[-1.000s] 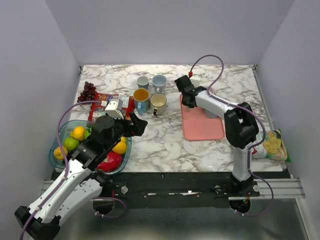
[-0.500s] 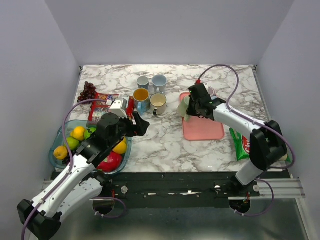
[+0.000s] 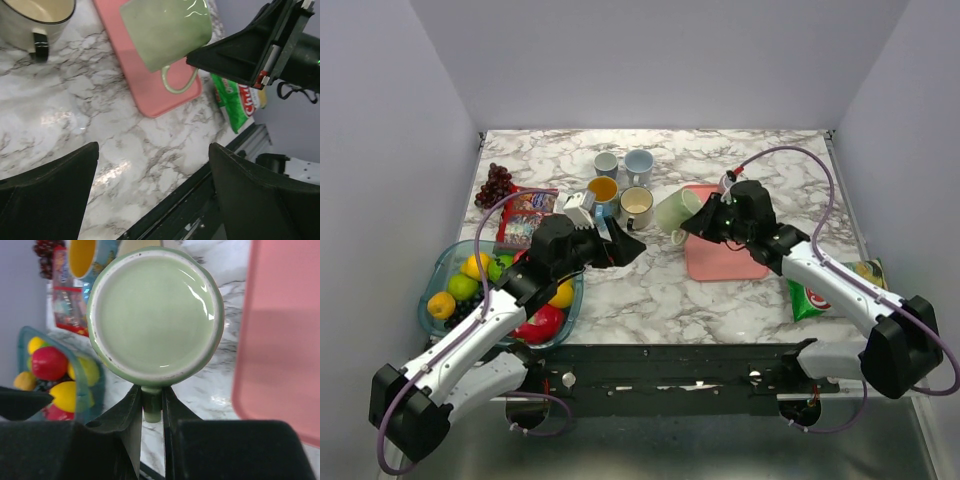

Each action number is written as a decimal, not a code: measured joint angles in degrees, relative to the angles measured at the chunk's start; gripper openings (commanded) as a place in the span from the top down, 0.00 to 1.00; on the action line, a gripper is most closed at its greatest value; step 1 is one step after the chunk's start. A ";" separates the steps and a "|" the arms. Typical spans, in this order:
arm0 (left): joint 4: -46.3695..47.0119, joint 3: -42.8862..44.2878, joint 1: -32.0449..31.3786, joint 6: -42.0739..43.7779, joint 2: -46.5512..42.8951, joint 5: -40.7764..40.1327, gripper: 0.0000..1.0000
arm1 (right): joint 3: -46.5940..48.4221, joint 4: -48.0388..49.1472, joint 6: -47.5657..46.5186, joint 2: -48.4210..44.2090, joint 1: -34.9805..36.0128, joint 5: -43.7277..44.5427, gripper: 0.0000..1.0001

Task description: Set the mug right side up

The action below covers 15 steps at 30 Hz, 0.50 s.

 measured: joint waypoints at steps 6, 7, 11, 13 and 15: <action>10.23 -0.63 -0.52 -6.14 3.72 5.57 0.01 | -2.14 8.94 6.12 -3.28 0.00 -6.91 0.99; 11.91 -0.63 -0.63 -6.75 4.79 6.21 0.01 | -2.45 10.36 7.21 -3.74 0.00 -7.76 0.99; 16.17 -0.46 -0.92 -8.72 8.24 7.74 0.01 | -4.09 17.16 11.43 -5.40 0.00 -11.34 0.99; 18.25 -0.20 -1.03 -9.44 9.84 8.11 0.01 | -4.87 20.63 13.60 -5.49 0.00 -12.81 0.99; 20.39 0.02 -1.09 -10.34 11.10 8.55 0.04 | -5.86 23.63 15.23 -5.49 0.00 -14.10 0.99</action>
